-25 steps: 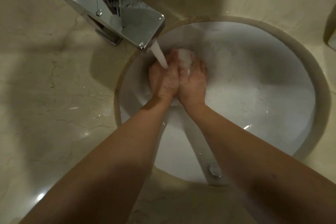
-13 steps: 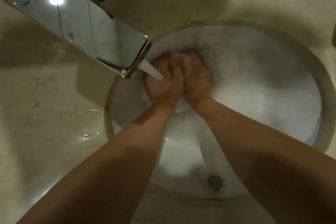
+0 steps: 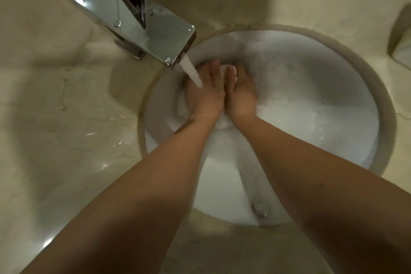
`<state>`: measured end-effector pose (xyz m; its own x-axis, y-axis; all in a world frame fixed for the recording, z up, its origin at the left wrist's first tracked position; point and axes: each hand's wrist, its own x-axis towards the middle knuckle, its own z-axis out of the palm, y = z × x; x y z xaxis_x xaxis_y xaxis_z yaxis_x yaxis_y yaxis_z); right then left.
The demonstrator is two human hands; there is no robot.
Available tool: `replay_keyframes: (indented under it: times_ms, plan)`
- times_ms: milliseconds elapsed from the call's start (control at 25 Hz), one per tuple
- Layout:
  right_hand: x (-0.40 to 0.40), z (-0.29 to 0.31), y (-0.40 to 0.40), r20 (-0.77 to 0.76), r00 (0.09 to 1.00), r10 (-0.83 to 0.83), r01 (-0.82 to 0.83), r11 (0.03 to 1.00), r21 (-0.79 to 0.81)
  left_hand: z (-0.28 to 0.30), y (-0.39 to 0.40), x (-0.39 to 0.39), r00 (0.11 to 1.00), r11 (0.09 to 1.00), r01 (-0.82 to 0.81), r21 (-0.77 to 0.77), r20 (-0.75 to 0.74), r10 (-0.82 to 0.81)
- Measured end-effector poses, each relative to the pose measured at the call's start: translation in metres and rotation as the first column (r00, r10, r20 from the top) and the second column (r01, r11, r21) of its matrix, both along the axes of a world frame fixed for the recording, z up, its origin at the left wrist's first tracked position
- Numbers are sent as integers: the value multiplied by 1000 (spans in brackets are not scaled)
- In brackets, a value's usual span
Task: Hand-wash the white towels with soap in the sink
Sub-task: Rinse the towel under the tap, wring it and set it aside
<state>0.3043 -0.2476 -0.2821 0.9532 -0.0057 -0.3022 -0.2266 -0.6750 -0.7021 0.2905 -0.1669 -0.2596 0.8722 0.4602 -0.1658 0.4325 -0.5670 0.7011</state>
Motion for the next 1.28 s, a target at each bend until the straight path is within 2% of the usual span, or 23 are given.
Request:
replay_keyframes:
  times_ms: [80, 160, 200, 280, 360, 440, 480, 600, 720, 800, 960, 1040, 1160, 1280]
  plan:
    - [-7, 6, -1, 20, 1000, -16, 16, 1000, 10, -1, 7, -24, 999, 999, -48, 19, -10, 48]
    - [-11, 12, -4, -11, 1000, -8, 8, 1000, 3, -2, 7, -48, 980, 978, -194, 75, -36, 197]
    - [-14, 15, -5, -30, 999, -15, 15, 1000, 12, 3, 5, -54, 955, 960, -278, 42, -91, 281]
    - [-23, 20, -9, -43, 997, -57, 60, 995, 83, 14, 2, -53, 878, 901, -425, -85, -280, 387]
    - [-34, 25, -11, -72, 993, -98, 108, 983, 146, 22, 6, -43, 793, 785, -561, -262, -442, 418]
    - [-40, 32, -9, -98, 988, -117, 134, 973, 187, 23, 11, -43, 771, 658, -621, -426, -481, 417]
    - [-39, 36, -8, -112, 986, -122, 143, 970, 199, 26, 11, -46, 779, 639, -618, -458, -466, 420]
    - [-35, 44, -6, -104, 989, -104, 124, 970, 208, 25, 6, -55, 822, 685, -569, -455, -339, 457]
    - [-30, 50, -6, -76, 996, -52, 70, 963, 259, 30, 8, -55, 806, 625, -580, -523, -259, 532]
    - [-26, 58, -4, -84, 996, -24, 49, 949, 313, 33, 14, -55, 806, 632, -578, -515, -243, 539]
    - [-20, 65, 4, -124, 987, -98, 141, 898, 416, 47, 25, -56, 814, 616, -519, -592, -123, 568]
    - [-24, 63, 5, -144, 984, -107, 157, 900, 406, 48, 27, -56, 831, 661, -479, -577, -54, 554]
    - [-30, 55, 3, -108, 993, -41, 78, 930, 358, 46, 26, -54, 842, 714, -457, -530, 0, 539]
    - [-29, 47, 2, -144, 989, -45, 103, 897, 430, 52, 20, -44, 877, 775, -408, -483, 30, 480]
